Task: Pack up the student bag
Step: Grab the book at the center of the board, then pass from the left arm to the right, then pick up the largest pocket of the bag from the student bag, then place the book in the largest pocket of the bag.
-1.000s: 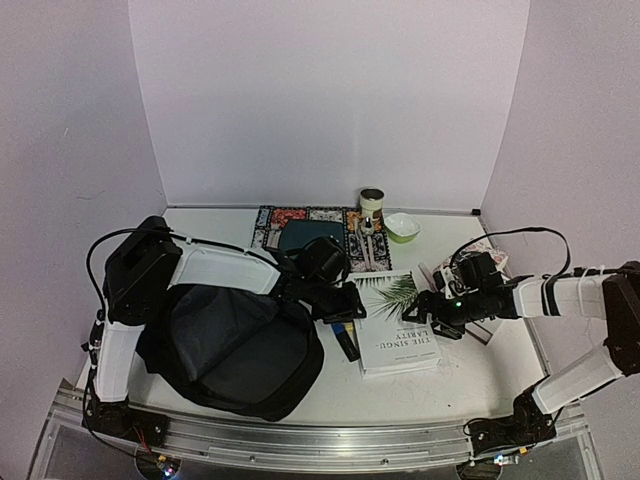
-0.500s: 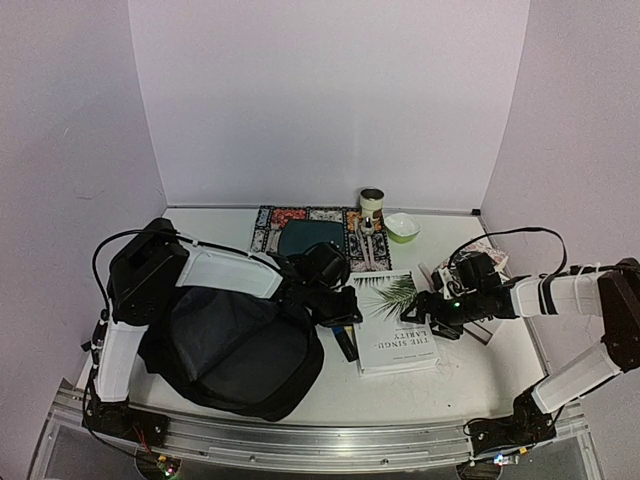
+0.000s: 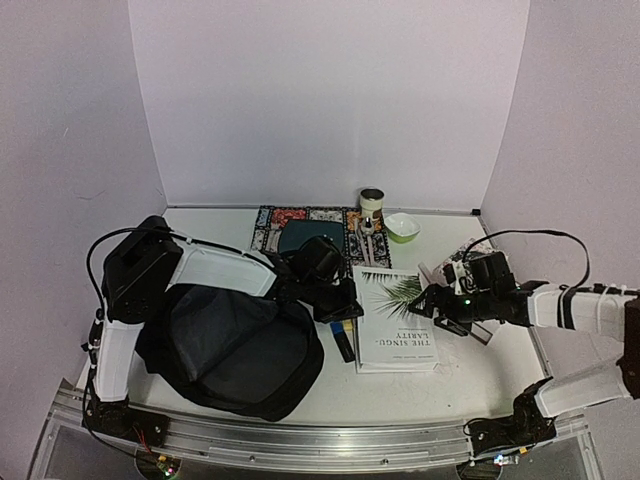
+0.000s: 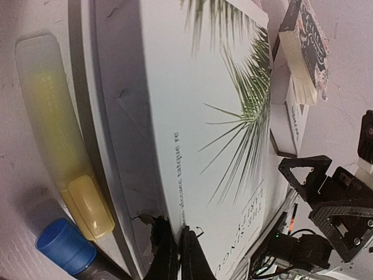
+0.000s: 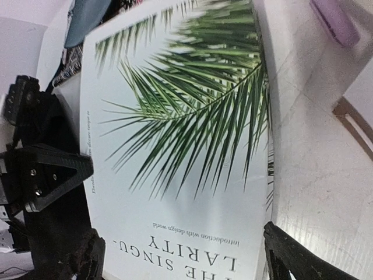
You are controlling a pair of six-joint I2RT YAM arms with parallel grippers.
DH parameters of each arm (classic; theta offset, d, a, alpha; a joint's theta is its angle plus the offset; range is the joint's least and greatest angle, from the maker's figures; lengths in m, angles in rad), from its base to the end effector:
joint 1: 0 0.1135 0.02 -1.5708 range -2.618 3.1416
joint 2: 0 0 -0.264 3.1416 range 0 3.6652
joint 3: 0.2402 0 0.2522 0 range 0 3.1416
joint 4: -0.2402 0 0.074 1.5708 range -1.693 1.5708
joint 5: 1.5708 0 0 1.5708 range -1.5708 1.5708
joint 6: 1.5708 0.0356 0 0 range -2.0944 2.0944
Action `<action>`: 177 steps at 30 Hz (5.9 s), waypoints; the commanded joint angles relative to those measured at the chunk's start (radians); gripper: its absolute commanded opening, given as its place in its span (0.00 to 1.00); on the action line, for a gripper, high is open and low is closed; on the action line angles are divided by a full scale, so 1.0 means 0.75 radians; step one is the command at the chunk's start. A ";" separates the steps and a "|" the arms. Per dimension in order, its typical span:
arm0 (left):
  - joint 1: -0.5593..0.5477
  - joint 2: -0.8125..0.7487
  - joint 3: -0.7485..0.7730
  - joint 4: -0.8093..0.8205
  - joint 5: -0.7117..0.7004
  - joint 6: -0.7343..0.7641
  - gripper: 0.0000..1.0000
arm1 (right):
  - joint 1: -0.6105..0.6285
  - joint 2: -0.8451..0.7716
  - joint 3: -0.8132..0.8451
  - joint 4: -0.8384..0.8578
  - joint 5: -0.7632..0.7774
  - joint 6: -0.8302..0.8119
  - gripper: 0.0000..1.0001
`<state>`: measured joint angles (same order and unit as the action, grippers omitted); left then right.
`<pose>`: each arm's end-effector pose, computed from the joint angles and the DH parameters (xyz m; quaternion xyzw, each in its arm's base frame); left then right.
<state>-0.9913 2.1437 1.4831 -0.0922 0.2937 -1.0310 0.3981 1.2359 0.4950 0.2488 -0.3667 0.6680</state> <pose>0.2500 -0.4008 0.1585 0.0402 0.9086 -0.4047 0.0951 0.2246 0.1083 0.1911 0.0207 0.8486 0.3913 0.3554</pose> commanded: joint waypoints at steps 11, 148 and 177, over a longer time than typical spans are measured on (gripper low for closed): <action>0.025 -0.193 -0.178 0.333 0.014 -0.302 0.00 | 0.003 -0.393 -0.284 0.013 0.072 0.433 0.98; 0.464 -0.803 -0.136 -1.315 -0.227 1.125 0.50 | 0.364 0.049 0.264 0.310 -0.585 0.421 0.00; 0.465 -0.871 0.284 -1.307 -0.252 1.048 0.00 | 0.438 0.256 0.409 0.192 -0.471 0.361 0.00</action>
<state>-0.6423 1.5890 1.6914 -1.0929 0.0203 -0.2806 0.7208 1.3910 0.7132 0.3805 -0.7396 0.9575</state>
